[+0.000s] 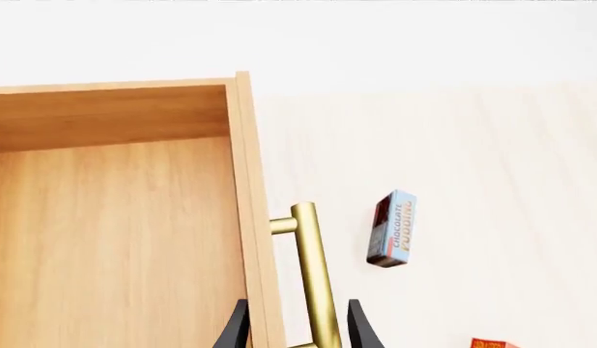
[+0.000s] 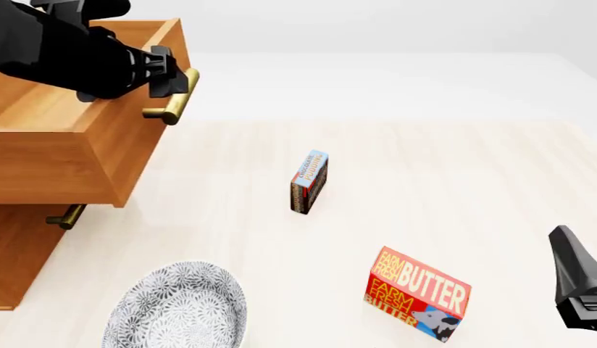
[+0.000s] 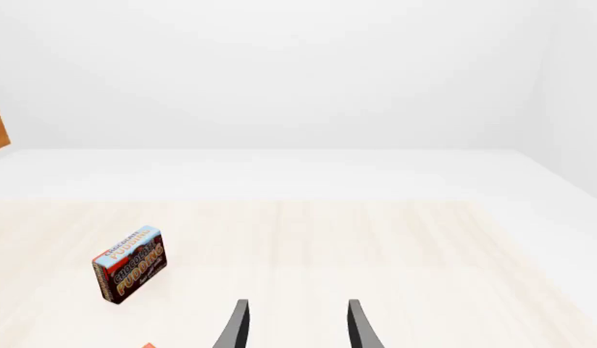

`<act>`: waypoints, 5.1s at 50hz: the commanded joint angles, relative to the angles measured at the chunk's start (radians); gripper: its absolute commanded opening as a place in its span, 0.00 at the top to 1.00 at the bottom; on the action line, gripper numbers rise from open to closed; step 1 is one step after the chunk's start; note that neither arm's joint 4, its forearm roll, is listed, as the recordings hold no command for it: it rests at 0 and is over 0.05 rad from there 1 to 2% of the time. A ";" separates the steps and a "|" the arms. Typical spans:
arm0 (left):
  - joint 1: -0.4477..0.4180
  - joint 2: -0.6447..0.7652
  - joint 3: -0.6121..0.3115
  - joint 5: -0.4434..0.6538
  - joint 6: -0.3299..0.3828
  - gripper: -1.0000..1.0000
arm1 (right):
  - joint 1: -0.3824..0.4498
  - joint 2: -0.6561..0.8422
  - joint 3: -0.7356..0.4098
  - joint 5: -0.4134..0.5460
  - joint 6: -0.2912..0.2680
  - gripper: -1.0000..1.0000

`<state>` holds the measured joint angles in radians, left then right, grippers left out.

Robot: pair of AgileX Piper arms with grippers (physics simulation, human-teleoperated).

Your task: Put the chocolate pudding in the top drawer of the cabinet and close it.

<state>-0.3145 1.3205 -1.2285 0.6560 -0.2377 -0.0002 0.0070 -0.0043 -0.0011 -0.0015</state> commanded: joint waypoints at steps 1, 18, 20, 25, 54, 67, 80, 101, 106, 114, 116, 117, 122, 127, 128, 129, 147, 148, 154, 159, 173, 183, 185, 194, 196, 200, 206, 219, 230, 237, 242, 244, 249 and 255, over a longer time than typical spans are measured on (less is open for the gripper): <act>-0.050 0.070 0.018 -0.029 0.010 0.00 | 0.000 0.000 0.000 0.000 0.000 0.00; -0.067 -0.021 0.041 -0.091 -0.003 0.00 | 0.000 0.000 0.000 0.000 0.000 0.00; -0.072 -0.031 0.035 -0.092 0.003 0.00 | 0.000 0.000 0.000 0.000 0.000 0.00; -0.068 -0.052 0.044 -0.083 0.025 0.00 | 0.000 0.000 0.000 0.000 0.000 0.00; -0.095 -0.075 -0.077 -0.029 0.086 0.00 | 0.000 0.000 0.000 0.000 0.000 0.00; -0.110 -0.138 -0.068 -0.023 0.114 0.00 | 0.000 0.000 0.000 0.000 0.000 0.00; -0.131 -0.192 -0.075 0.000 0.155 0.00 | 0.000 0.000 0.000 0.000 0.000 0.00; -0.236 -0.349 0.066 -0.122 0.235 0.00 | 0.000 0.000 0.000 0.000 0.000 0.00; -0.293 -0.383 0.131 -0.163 0.314 0.00 | 0.000 0.000 0.000 0.000 0.000 0.00; -0.351 -0.437 0.167 -0.195 0.339 0.00 | 0.000 0.000 0.000 0.000 0.000 0.00; -0.358 -0.462 0.190 -0.200 0.338 0.00 | 0.000 0.000 0.000 0.000 0.000 0.00; -0.362 -0.473 0.196 -0.200 0.344 0.00 | 0.000 0.000 0.000 0.000 0.000 0.00; -0.378 -0.521 0.239 -0.219 0.350 0.00 | 0.000 0.000 0.000 0.000 0.000 0.00; -0.422 -0.548 0.262 -0.241 0.375 0.00 | 0.000 0.000 0.000 0.000 0.000 0.00; -0.422 -0.548 0.262 -0.241 0.375 0.00 | 0.000 0.000 0.000 0.000 0.000 0.00; -0.424 -0.556 0.270 -0.246 0.373 0.00 | 0.000 0.000 0.000 0.000 0.000 0.00; -0.573 -0.628 0.532 -0.511 0.386 0.00 | 0.000 0.000 0.000 0.000 0.000 0.00; -0.582 -0.639 0.540 -0.523 0.377 0.00 | 0.000 0.000 0.000 0.000 0.000 0.00; -0.599 -0.652 0.596 -0.574 0.363 0.00 | 0.000 0.000 0.000 0.000 0.000 0.00; -0.633 -0.624 0.650 -0.646 0.357 0.00 | 0.000 0.000 0.000 0.000 0.000 0.00; -0.679 -0.549 0.754 -0.830 0.327 0.00 | 0.000 0.000 0.000 0.000 0.000 0.00; -0.712 -0.484 0.805 -0.965 0.277 0.00 | 0.000 0.000 0.000 0.000 0.000 0.00; -0.708 -0.482 0.809 -0.976 0.267 0.00 | 0.000 0.000 0.000 0.000 0.000 0.00; -0.703 -0.402 0.849 -1.086 0.244 0.00 | 0.000 0.000 0.000 0.000 0.000 0.00; -0.703 -0.397 0.852 -1.097 0.241 0.00 | 0.000 0.000 0.000 0.000 0.000 0.00; -0.707 -0.357 0.860 -1.148 0.228 0.00 | 0.000 0.000 0.000 0.000 0.000 0.00; -0.707 -0.331 0.861 -1.178 0.222 0.00 | 0.000 0.000 0.000 0.000 0.000 0.00; -0.684 -0.248 0.825 -1.230 0.144 0.00 | 0.000 0.000 0.000 0.000 0.000 0.00; -0.633 -0.150 0.730 -1.171 0.079 0.00 | 0.000 0.000 0.000 0.000 0.000 0.00; -0.600 -0.082 0.678 -1.149 0.042 0.00 | 0.000 0.000 0.000 0.000 0.000 0.00; -0.593 -0.033 0.647 -1.140 0.026 0.00 | 0.000 0.000 0.000 0.000 0.000 0.00; -0.582 -0.023 0.630 -1.120 0.029 0.00 | 0.000 0.000 0.000 0.000 0.000 0.00; -0.581 0.001 0.606 -1.103 0.029 0.00 | 0.000 0.000 0.000 0.000 0.000 0.00; -0.559 0.051 0.577 -1.087 0.015 0.00 | 0.000 0.000 0.000 0.000 0.000 0.00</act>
<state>-0.9014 1.3008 -0.5987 -0.4629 -0.2015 -0.0002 0.0070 -0.0043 -0.0011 -0.0015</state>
